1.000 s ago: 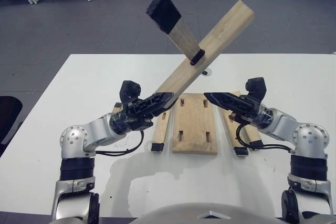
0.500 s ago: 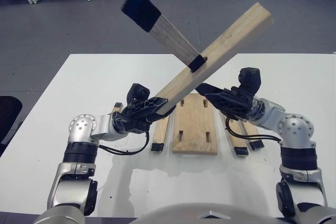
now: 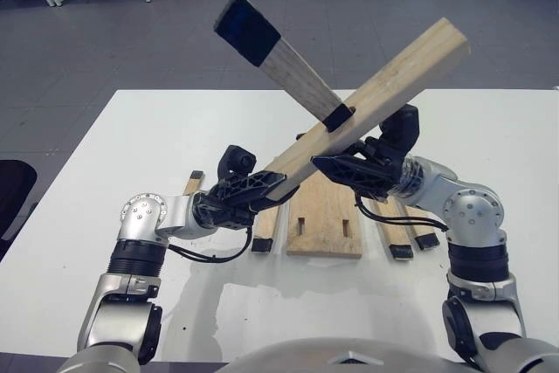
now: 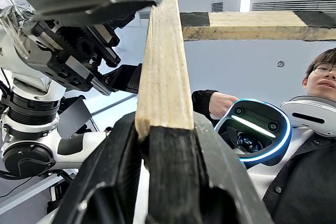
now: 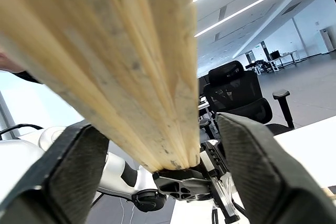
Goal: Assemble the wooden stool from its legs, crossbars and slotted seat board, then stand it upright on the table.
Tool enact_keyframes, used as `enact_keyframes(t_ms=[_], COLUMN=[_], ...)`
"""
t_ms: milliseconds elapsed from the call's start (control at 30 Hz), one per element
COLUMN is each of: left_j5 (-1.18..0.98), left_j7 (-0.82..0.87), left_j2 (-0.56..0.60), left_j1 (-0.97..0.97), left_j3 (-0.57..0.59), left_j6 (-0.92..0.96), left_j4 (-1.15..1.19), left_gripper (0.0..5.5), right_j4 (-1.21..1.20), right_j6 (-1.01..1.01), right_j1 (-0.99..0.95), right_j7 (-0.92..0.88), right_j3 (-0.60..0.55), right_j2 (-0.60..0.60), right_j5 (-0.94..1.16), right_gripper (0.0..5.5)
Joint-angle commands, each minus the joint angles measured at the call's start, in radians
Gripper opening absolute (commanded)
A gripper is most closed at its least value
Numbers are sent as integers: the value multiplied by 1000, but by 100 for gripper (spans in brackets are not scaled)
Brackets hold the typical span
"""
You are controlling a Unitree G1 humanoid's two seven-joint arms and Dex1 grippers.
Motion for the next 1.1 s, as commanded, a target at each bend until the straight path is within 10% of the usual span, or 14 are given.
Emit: enact_keyframes(t_ms=[33, 333, 567, 800, 1100], left_j5=[-14, -14, -14, 92, 1248], left_j7=[10, 44, 98, 512, 321], left_j2=[10, -44, -112, -131, 124], left_j1=[-4, -29, -52, 24, 183], left_j3=[-4, 43, 165, 379, -230], left_j6=[-5, -28, -46, -365, -798], left_j4=[2, 28, 48, -89, -567], left_gripper=[103, 103, 225, 225, 225], right_j4=[-7, -21, 17, -28, 255], right_j6=[18, 54, 53, 69, -297], right_j1=[-29, -60, -72, 24, -59], right_j7=[11, -9, -22, -37, -38], right_j3=[-22, -68, -89, -212, -34], right_j2=[-20, -24, -48, -219, -309], right_j5=[36, 132, 133, 131, -442], right_gripper=[276, 225, 215, 215, 214])
